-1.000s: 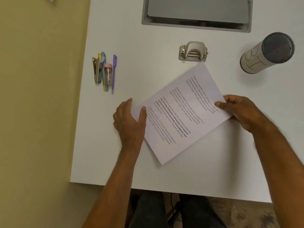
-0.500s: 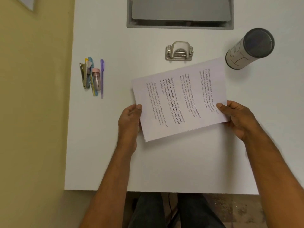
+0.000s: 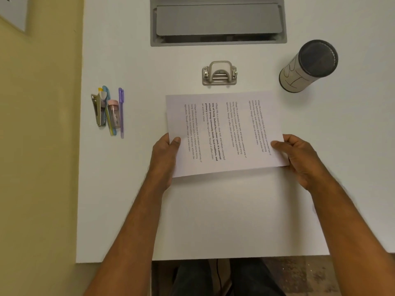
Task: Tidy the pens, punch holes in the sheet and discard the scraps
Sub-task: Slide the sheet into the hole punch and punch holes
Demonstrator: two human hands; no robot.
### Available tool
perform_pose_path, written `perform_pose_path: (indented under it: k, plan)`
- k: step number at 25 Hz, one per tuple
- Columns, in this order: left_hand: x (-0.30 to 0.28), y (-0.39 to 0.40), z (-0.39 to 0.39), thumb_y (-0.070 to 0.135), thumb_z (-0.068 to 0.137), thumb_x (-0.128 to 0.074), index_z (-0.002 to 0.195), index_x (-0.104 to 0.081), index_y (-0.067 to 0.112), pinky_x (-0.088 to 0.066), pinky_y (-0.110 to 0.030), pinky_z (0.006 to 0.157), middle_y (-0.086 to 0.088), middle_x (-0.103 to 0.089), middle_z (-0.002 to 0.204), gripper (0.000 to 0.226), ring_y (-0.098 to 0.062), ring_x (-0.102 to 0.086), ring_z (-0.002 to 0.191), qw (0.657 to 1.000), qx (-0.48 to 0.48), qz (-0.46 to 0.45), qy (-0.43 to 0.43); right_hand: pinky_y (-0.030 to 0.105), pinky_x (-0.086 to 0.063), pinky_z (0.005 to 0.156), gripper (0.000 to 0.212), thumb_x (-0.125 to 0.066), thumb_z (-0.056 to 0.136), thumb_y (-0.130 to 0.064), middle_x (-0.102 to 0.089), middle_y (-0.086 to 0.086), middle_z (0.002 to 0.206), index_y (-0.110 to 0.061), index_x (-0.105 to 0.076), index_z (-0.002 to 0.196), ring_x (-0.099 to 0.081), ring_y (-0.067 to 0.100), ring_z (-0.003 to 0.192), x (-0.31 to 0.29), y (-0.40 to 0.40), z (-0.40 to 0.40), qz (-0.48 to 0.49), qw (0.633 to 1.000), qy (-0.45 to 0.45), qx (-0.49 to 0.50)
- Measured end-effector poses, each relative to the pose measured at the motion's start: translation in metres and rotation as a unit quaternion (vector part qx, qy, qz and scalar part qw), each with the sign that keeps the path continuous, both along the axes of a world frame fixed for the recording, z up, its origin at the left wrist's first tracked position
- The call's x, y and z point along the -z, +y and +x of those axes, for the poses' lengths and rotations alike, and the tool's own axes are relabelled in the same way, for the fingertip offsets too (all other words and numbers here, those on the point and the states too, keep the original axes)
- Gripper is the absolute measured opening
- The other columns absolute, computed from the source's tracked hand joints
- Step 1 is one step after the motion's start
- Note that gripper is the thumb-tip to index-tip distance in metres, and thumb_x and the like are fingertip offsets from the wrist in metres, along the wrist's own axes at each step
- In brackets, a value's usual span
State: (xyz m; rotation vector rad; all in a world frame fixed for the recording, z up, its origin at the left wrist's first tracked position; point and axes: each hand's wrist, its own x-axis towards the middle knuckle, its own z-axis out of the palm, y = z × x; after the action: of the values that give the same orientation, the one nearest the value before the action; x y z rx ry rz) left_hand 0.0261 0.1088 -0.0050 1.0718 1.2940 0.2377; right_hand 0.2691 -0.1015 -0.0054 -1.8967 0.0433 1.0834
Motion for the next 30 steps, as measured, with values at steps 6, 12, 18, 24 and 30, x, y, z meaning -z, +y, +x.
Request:
perform_pose_path:
  k: [6,12,18,24,30]
  plan:
    - [0.001,0.019,0.008,0.024,0.11,-0.048,0.112,-0.066,0.031,-0.061,-0.027,0.074,0.008,-0.077,0.106,0.019,-0.013,-0.074,0.089,1.0,0.008,0.004,0.001,0.026,-0.055,0.082,0.011,-0.066,0.101,-0.025,-0.081,-0.008,0.097,-0.021,-0.077,0.102,-0.073,0.008,0.086,0.003,0.02,0.007,0.007,0.998,-0.058,-0.012]
    - [0.009,0.029,0.009,0.024,0.108,-0.051,0.119,-0.067,0.019,-0.061,-0.029,0.072,0.003,-0.078,0.109,0.02,-0.015,-0.076,0.09,1.0,0.002,-0.02,0.007,0.027,-0.055,0.089,0.011,-0.066,0.101,-0.021,-0.081,-0.004,0.097,-0.016,-0.076,0.098,-0.071,0.008,0.087,0.008,0.025,0.002,0.018,0.997,-0.08,0.015]
    - [0.008,0.039,0.008,0.032,0.106,-0.055,0.117,-0.066,0.014,-0.06,-0.032,0.073,-0.002,-0.076,0.109,0.024,-0.025,-0.074,0.097,0.998,-0.003,0.016,0.059,0.019,-0.054,0.081,0.013,-0.066,0.102,-0.02,-0.081,-0.012,0.093,-0.02,-0.077,0.097,-0.073,-0.001,0.081,0.005,0.028,0.001,0.015,0.997,-0.065,0.037]
    - [-0.018,0.067,0.046,0.029,0.1,-0.059,0.128,-0.057,0.018,-0.05,-0.029,0.089,-0.003,-0.057,0.124,0.03,-0.018,-0.057,0.111,0.897,0.061,0.405,0.167,0.017,-0.053,0.077,0.012,-0.067,0.101,-0.021,-0.08,-0.012,0.094,-0.016,-0.077,0.104,-0.072,-0.004,0.075,0.008,0.031,0.003,-0.005,0.997,-0.053,0.057]
    - [-0.018,0.112,0.137,0.034,0.101,-0.062,0.137,-0.06,0.02,-0.049,-0.034,0.106,0.0,-0.061,0.141,0.038,-0.016,-0.058,0.122,0.884,0.269,0.368,0.1,0.018,-0.052,0.072,0.012,-0.067,0.101,-0.021,-0.08,-0.013,0.092,-0.02,-0.078,0.099,-0.073,-0.005,0.071,0.006,0.032,0.006,-0.019,0.997,-0.04,0.057]
